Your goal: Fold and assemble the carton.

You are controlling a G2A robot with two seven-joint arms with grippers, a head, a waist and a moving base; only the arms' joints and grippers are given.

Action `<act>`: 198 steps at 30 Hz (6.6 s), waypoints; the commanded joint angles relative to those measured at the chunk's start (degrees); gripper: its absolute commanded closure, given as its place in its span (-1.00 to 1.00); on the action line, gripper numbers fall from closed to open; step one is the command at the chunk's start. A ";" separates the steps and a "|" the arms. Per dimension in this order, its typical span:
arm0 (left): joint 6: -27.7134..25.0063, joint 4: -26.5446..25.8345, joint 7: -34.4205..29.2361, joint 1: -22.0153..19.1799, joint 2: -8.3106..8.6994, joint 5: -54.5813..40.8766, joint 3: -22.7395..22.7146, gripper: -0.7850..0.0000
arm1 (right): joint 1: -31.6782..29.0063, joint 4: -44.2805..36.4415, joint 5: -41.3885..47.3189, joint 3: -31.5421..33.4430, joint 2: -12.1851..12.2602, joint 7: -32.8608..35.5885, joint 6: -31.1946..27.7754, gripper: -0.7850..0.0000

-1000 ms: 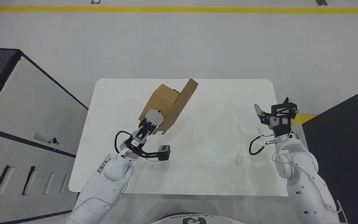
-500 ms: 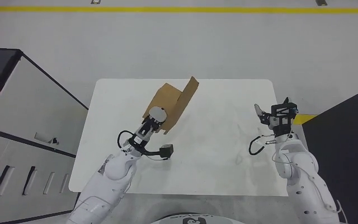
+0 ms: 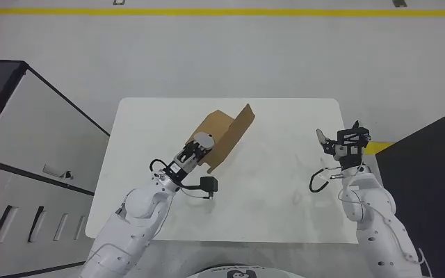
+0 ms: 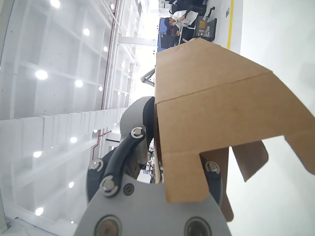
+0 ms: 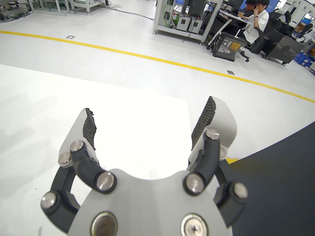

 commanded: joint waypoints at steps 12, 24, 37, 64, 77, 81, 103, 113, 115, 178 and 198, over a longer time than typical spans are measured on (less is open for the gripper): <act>-33.64 -3.11 8.86 -2.50 0.52 -24.73 -1.49 1.00 | 0.00 0.00 0.00 0.00 0.00 0.00 0.00 -1.00; -41.59 -0.69 9.30 -3.20 0.43 -34.27 -1.57 1.00 | 0.00 0.00 0.00 0.00 0.00 0.00 0.00 -1.00; -60.43 4.03 4.79 -6.51 0.17 -58.93 -2.20 1.00 | 0.00 0.00 0.00 0.00 0.00 0.00 0.00 -1.00; -71.59 7.79 -3.94 -10.81 -0.09 -81.27 0.38 1.00 | -0.98 -0.96 13.53 4.69 1.60 15.15 -28.31 -1.00; -73.48 9.96 -3.72 -13.06 -0.04 -86.72 2.55 1.00 | 9.19 8.60 62.63 3.87 3.81 61.01 -32.13 -1.00; -73.48 10.17 -4.13 -13.63 0.09 -87.49 2.89 1.00 | 12.47 11.53 72.03 2.96 4.65 73.06 -27.26 -1.00; -73.48 10.75 -7.55 -15.93 -0.31 -95.07 6.70 1.00 | 19.36 21.54 93.44 -5.03 5.64 88.00 -16.28 -1.00; -73.48 11.54 -7.36 -17.55 -0.42 -96.13 7.91 1.00 | 22.23 24.51 97.94 -10.33 6.41 88.00 -14.48 -1.00; -73.48 11.55 -6.45 -17.40 -0.38 -95.79 7.96 1.00 | 22.23 24.51 97.94 -10.33 6.41 88.00 -14.48 -1.00; -67.87 12.24 4.06 -15.90 -0.42 -82.59 10.72 1.00 | 24.45 25.06 112.55 -22.82 6.01 85.54 -15.49 0.28; -67.91 13.13 3.98 -16.85 -0.58 -82.13 12.13 1.00 | 25.92 26.02 113.40 -24.82 5.79 85.19 -15.83 0.29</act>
